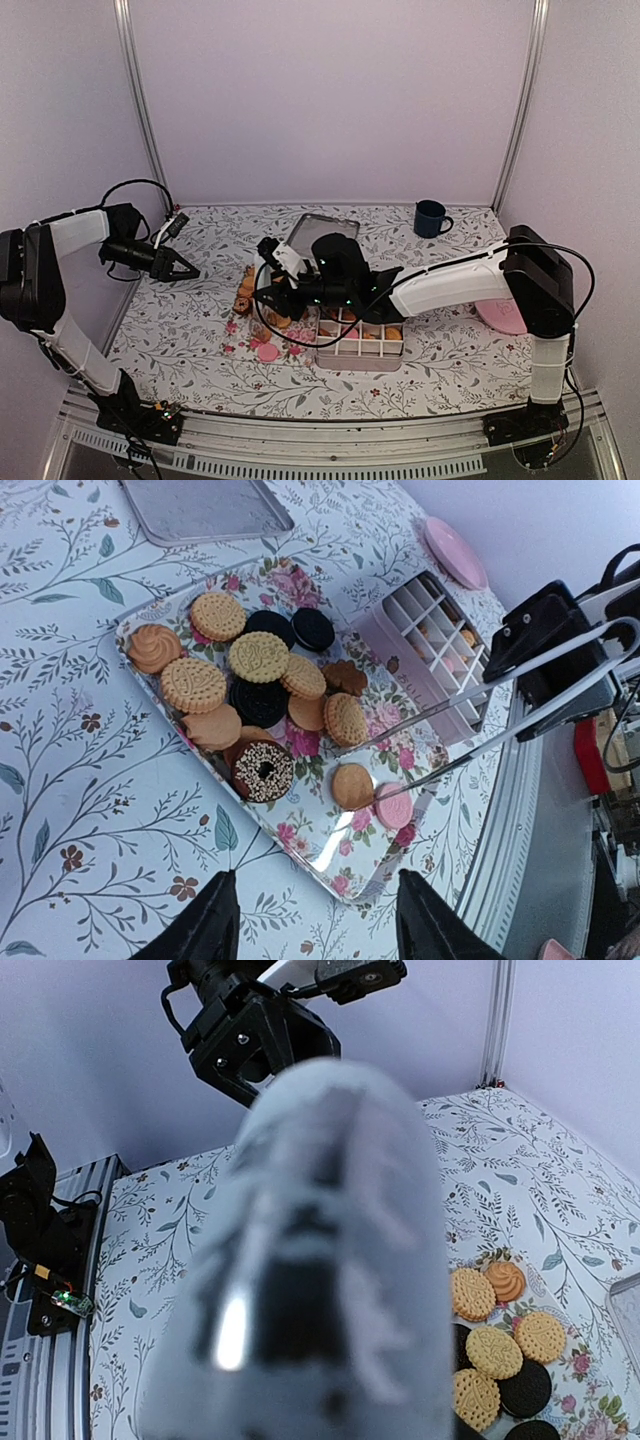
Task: Pack the cookies
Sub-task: Pick up the fake cookies from the plate, then place the fake cookies in the empty pocket of the box, then pick up the fake cookies from the plate.
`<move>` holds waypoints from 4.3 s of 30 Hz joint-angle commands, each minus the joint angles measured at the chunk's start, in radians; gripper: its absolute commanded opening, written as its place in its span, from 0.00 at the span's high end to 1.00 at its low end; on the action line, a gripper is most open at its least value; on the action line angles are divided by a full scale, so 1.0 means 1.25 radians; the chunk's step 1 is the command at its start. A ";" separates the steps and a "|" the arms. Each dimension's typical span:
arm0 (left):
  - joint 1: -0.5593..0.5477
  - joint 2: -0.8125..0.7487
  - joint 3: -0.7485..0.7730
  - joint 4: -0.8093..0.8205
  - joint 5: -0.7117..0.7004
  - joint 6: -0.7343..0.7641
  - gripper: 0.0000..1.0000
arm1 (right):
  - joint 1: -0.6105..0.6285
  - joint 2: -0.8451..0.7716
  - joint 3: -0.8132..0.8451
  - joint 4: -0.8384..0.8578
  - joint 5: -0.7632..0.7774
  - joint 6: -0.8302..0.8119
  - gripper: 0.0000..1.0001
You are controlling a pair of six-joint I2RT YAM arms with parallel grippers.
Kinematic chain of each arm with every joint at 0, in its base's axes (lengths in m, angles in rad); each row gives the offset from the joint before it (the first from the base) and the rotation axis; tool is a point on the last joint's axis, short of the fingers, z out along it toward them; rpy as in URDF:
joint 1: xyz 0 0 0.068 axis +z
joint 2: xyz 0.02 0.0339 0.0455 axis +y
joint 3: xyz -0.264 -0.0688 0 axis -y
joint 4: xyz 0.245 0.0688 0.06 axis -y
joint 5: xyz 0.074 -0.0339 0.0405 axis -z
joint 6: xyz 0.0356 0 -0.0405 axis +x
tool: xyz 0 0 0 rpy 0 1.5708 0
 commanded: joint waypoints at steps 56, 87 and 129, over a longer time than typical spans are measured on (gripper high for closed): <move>0.007 0.009 0.000 -0.019 0.028 0.026 0.46 | 0.011 -0.404 -0.241 -0.080 0.134 0.002 0.71; 0.007 0.009 0.005 -0.031 0.030 0.030 0.46 | 0.011 -0.476 -0.366 -0.108 0.159 0.077 0.62; 0.014 0.011 0.005 -0.038 0.009 0.032 0.39 | 0.034 -0.072 0.016 -0.014 0.031 -0.006 0.56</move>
